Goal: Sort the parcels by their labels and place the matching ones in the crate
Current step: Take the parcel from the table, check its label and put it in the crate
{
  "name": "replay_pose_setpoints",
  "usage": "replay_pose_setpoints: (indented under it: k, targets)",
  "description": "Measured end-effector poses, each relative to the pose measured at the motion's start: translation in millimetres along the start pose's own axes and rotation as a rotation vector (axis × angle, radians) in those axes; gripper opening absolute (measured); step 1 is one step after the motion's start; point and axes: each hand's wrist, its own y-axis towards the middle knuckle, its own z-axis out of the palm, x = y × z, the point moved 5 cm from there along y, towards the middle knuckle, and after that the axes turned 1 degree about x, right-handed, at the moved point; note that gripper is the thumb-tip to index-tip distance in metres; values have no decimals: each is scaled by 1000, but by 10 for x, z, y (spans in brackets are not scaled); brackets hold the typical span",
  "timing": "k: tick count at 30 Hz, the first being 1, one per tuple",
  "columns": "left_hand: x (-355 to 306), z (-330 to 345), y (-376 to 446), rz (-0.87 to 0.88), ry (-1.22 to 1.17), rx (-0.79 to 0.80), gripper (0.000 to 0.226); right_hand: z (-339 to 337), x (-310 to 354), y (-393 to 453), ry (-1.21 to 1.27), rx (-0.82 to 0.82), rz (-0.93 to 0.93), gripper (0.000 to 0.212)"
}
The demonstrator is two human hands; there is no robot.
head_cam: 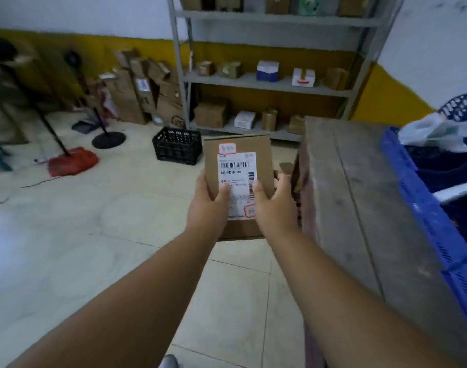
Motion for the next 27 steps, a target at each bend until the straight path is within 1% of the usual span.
replay_pose_setpoints:
  k: [4,7,10,13,15,18,21,25,27]
  targets:
    - [-76,-1090,562,91,-23,-210,50,1227,690,153,36,100,-163,39]
    - [-79,-1870,1042,116,-27,-308,52,2089,1177,256,114,166,-249,34]
    - [-101,-2501,1574,121,-33,-345,51,2817,1577,447,170,218,-268,34]
    - [-155,-2906,2080,107,-39,-349,53,3359,1853,718,174,226,-259,37]
    - [-168,-3037,2444,113,-45,-335,53,3616,1953,954,165,213,-256,37]
    - [-151,-3005,3006,123,-46,-291,51,3861,1945,1388,143,177,-235,39]
    - [-56,-2752,3608,88,-86,-247,51,4024,1819,1949,106,124,-211,38]
    - [-25,-2386,4544,92,-51,-163,56,4302,1657,2870,91,36,-158,36]
    - [-41,-2334,5045,101,-30,-147,59,4568,1661,3335,90,47,-159,37]
